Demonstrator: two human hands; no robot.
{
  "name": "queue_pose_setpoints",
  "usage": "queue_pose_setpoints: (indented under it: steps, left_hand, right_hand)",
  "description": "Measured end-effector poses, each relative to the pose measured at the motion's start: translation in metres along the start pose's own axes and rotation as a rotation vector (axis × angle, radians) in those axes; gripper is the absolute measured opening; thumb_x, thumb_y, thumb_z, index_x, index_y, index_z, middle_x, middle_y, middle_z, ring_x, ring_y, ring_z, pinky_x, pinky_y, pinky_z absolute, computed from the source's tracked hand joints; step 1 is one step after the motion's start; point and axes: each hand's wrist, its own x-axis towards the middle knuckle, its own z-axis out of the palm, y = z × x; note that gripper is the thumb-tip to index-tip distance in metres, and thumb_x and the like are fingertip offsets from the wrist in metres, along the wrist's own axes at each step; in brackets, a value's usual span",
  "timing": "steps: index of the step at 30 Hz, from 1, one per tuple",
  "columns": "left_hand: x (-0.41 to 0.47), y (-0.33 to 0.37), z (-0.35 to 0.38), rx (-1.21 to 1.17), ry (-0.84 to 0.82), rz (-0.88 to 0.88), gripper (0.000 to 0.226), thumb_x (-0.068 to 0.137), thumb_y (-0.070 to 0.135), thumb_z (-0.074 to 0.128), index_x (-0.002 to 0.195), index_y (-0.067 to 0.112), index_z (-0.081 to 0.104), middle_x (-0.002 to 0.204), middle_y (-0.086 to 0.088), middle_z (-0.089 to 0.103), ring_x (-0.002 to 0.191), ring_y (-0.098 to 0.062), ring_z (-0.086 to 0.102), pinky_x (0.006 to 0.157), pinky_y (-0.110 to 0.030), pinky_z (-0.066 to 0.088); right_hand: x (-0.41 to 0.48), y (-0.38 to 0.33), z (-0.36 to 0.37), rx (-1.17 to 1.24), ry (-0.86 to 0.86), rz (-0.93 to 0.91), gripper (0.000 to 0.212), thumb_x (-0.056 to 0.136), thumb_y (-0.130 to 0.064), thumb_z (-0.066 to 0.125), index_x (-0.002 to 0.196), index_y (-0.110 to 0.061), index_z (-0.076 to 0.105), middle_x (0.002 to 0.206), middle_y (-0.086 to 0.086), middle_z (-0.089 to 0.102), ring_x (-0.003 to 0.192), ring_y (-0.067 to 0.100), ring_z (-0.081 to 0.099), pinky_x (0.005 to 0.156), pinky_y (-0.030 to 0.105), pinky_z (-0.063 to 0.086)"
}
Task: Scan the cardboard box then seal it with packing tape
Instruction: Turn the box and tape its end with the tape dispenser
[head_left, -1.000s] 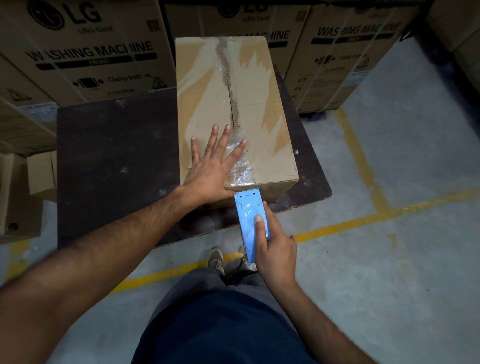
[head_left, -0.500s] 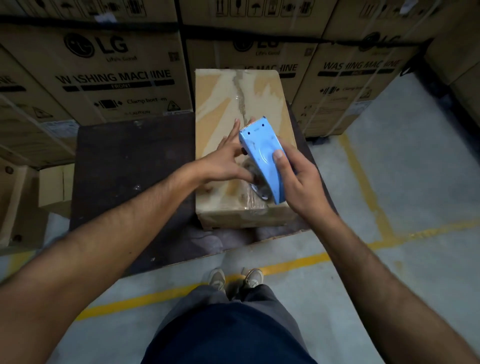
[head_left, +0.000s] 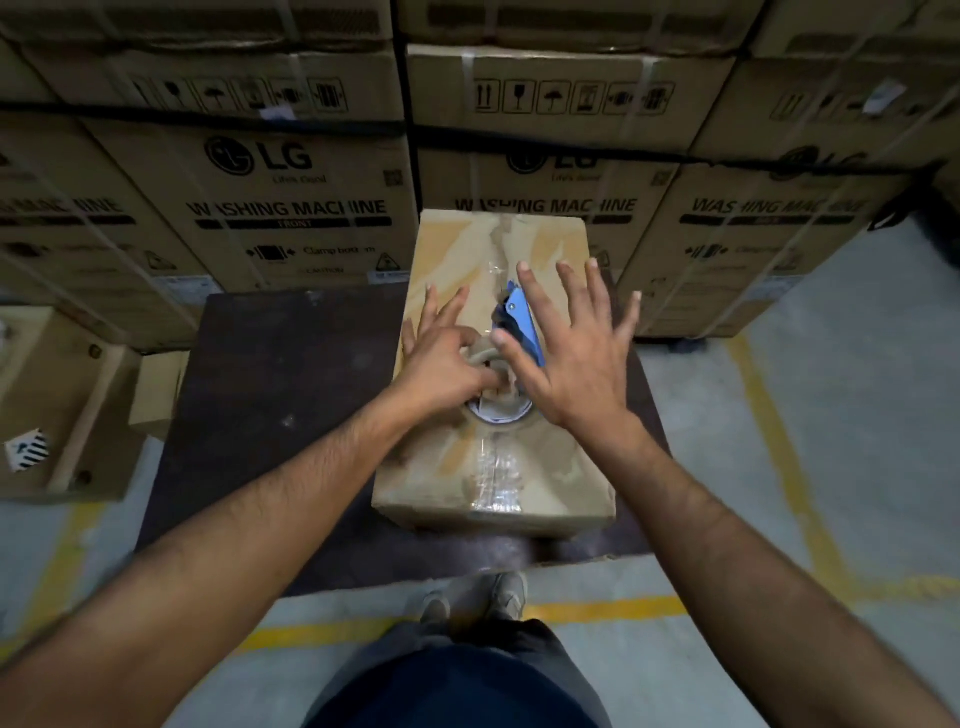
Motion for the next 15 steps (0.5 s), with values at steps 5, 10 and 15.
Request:
queue_pose_setpoints:
  steps: [5,10,15]
  left_hand:
    - [0.005,0.026,0.018,0.156,0.167,-0.26,0.051,0.071,0.049,0.06,0.115,0.029,0.075,0.181,-0.005,0.006,0.165,-0.026,-0.02,0.13,-0.064,-0.013]
    - [0.011,0.031,0.034,0.169,0.342,-0.383,0.076,0.077,0.065,0.071,0.124,0.007,0.065,0.18,-0.015,-0.009,0.164,-0.032,-0.025,0.13,-0.065,-0.011]
    - [0.016,0.024,0.051,0.142,0.442,-0.399,0.074,0.076,0.066,0.077,0.117,0.005,0.064,0.179,-0.018,-0.01,0.165,-0.03,-0.021,0.131,-0.063,-0.008]
  right_hand:
    - [0.031,0.004,0.018,0.077,-0.061,0.022,0.101,0.081,-0.096,0.034,0.165,-0.041,0.025,0.17,0.006,0.036,0.163,0.029,0.018,0.125,0.073,0.01]
    - [0.066,0.023,0.043,0.343,-0.091,0.032,0.085,0.08,-0.083,0.058,0.152,-0.039,0.052,0.157,-0.003,0.054,0.159,0.023,0.029,0.122,0.07,0.024]
    - [0.091,0.052,0.067,0.51,-0.243,-0.049,0.085,0.081,-0.08,0.066,0.154,-0.041,0.049,0.16,-0.01,0.051,0.16,0.016,0.025,0.127,0.062,0.019]
